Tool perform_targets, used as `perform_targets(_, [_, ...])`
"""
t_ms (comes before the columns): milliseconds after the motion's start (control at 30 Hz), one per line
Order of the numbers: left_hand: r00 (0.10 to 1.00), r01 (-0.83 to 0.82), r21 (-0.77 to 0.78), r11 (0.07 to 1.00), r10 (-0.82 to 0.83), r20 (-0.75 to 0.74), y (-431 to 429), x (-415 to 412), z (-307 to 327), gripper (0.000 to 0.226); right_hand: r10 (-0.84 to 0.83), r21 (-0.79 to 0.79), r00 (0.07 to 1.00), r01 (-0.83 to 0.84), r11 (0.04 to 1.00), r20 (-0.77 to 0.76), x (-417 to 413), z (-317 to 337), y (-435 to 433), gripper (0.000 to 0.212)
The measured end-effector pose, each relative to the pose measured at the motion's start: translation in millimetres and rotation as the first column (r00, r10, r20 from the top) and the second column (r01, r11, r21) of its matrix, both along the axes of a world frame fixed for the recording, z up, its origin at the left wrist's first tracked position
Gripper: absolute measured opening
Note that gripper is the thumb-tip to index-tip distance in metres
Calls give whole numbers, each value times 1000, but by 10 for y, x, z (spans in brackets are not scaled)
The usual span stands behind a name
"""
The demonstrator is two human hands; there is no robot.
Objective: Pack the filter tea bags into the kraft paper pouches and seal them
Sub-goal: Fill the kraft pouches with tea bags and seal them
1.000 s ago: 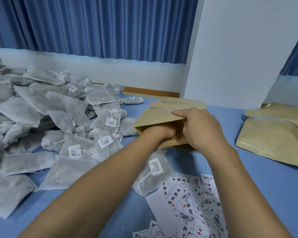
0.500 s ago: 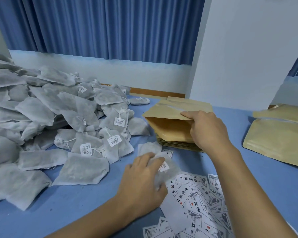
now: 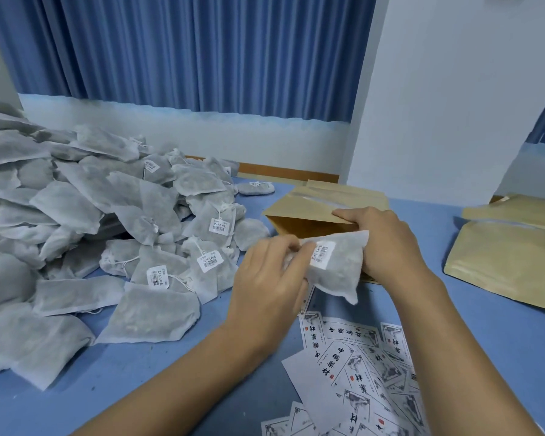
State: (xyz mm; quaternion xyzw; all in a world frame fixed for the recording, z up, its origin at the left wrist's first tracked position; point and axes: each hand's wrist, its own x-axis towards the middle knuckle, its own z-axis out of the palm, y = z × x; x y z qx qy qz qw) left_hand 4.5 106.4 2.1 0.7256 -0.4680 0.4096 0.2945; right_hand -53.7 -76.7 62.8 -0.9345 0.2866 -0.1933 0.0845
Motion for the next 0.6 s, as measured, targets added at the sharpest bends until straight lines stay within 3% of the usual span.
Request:
perform_targets(100, [990,-128,229,965,137,-21,-145,49,103,26,-16,10,999,16,1000,28,-13,0,-13,60])
perform_targets(167, [960,-221,433,874,273,-60,-265,-11,218,26,-9,5,1000,9,1000,27,-6,-3,-7,62])
perform_targets(233, [944,-180,560,809,301,-131,-460,-25,285,26,23,-10,999,-22,1000,27,5,-2,11,62])
perform_targets(367, [919,-111,548,829,296,-261,-910,59,398,26,86,-62,994,-82,995,65,-2,15,42,58])
perform_targets(500, [809,-11,392,920,239,-537,-1263,447,367,31,73,-47,992,-69,997,100,-11,58,-45,67])
perform_targets(600, [704,226,288,931,48,-708,-1391,597,429,28,45,-49,992,-39,998,117,23,51,-34,67])
